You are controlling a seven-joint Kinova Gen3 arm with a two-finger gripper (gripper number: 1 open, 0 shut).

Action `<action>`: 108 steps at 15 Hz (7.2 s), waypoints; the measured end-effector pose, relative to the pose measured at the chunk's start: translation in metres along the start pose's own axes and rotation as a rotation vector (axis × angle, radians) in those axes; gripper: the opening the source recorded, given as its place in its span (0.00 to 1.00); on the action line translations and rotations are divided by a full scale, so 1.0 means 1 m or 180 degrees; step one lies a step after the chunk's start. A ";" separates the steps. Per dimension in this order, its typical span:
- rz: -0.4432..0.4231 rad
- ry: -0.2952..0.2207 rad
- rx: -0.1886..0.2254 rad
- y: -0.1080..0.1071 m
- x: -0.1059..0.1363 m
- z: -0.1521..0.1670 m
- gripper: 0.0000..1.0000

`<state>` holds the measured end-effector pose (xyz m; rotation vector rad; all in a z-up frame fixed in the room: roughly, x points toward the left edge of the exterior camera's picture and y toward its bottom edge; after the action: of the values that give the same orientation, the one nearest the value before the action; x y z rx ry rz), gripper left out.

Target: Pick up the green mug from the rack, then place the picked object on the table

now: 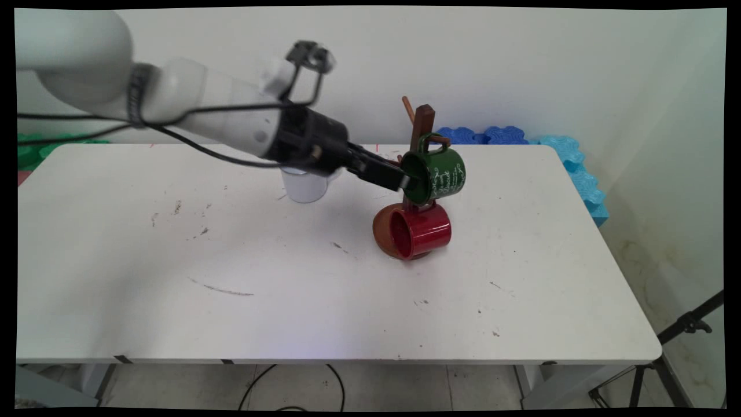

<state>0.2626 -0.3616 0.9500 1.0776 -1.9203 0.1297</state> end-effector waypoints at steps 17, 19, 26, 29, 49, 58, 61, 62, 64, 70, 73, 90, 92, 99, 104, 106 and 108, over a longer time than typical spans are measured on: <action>-0.0014 0.0255 0.0134 0.022 -0.018 0.086 1.00; -0.0005 0.0278 0.0129 0.024 -0.018 0.088 1.00; 0.0061 0.0338 0.0083 0.031 -0.017 0.090 0.00; 0.0084 0.0353 0.0061 0.033 -0.017 0.088 0.00; 0.0403 0.0481 -0.0399 0.058 -0.013 0.039 0.00; 0.0829 -0.0052 -0.0425 0.032 -0.014 -0.017 0.00; 0.0936 -0.0312 -0.0303 0.008 -0.013 -0.042 0.00; 0.0980 -0.0402 -0.0268 0.000 -0.013 -0.051 0.00; 0.1103 -0.0584 -0.0191 -0.016 -0.013 -0.066 0.00; 0.1510 -0.1128 0.0075 -0.059 -0.013 -0.087 0.00; 0.1713 -0.1380 0.0168 -0.077 -0.015 -0.086 0.00; 0.2522 -0.2350 0.0144 -0.152 -0.039 -0.003 0.00; 0.2537 -0.2378 0.0122 -0.154 -0.040 0.004 0.00; 0.2574 -0.2464 0.0063 -0.164 -0.046 0.025 0.00; 0.2588 -0.2489 0.0022 -0.167 -0.049 0.036 0.00; 0.2579 -0.2481 0.0008 -0.168 -0.049 0.040 1.00; 0.2550 -0.2467 -0.0007 -0.167 -0.049 0.042 1.00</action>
<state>0.3663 -0.4532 0.8364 0.2801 -2.9686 0.1641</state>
